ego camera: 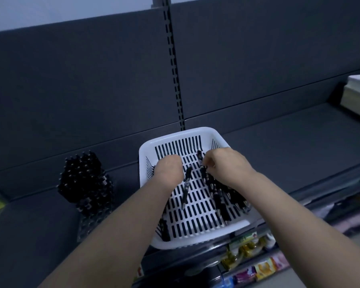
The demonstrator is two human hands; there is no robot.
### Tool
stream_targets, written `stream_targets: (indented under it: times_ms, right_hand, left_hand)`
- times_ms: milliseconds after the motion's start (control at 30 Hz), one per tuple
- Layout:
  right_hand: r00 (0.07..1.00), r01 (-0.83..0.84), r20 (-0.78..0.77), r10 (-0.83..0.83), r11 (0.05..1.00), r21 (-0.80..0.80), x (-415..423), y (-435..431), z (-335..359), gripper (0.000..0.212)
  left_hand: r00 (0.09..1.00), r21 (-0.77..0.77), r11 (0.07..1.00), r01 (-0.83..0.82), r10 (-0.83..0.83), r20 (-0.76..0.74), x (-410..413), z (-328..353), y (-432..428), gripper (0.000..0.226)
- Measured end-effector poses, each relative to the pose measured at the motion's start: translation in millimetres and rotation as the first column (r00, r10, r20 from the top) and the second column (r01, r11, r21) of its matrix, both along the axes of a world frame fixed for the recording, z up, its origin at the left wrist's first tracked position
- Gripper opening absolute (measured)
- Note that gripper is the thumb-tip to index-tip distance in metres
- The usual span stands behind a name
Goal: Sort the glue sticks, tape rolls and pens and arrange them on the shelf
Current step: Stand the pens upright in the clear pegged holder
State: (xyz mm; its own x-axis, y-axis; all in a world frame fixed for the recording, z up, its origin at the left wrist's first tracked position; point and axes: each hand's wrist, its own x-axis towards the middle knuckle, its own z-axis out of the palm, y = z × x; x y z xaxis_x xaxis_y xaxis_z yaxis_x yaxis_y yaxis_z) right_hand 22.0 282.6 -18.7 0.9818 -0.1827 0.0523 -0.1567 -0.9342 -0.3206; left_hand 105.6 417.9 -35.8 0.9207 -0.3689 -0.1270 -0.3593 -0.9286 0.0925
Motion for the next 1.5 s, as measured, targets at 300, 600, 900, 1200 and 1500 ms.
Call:
stream_targets:
  times_ms: [300, 600, 900, 1200, 1500]
  right_hand:
    - [0.982, -0.025, -0.188, 0.024, 1.0, -0.005, 64, 36, -20, 0.007]
    - [0.962, 0.174, -0.239, -0.132, 0.971, 0.162, 68, 51, -18, 0.023]
    - [0.94, -0.055, 0.336, -0.056, 0.948, 0.313, 45, 124, 63, 0.032]
    - [0.888, -0.296, 0.443, 0.122, 0.889, 0.349, 33, 204, 53, 0.019]
    - [0.877, -0.307, 0.46, 0.137, 0.897, 0.318, 36, 221, 31, 0.02]
  left_hand:
    - [0.961, -0.64, 0.767, -0.041, 0.205, 0.183, -3, 57, 48, 0.039]
    - [0.931, -0.749, 0.662, -0.004, 0.275, 0.238, -24, 81, 103, 0.032]
    - [0.904, -0.781, 0.624, 0.017, 0.324, 0.278, -33, 98, 171, 0.03]
    - [0.905, -0.541, 0.84, 0.031, 0.206, 0.371, -27, 82, 228, 0.025]
    - [0.909, -0.566, 0.825, 0.016, 0.224, 0.352, -22, 57, 241, 0.02]
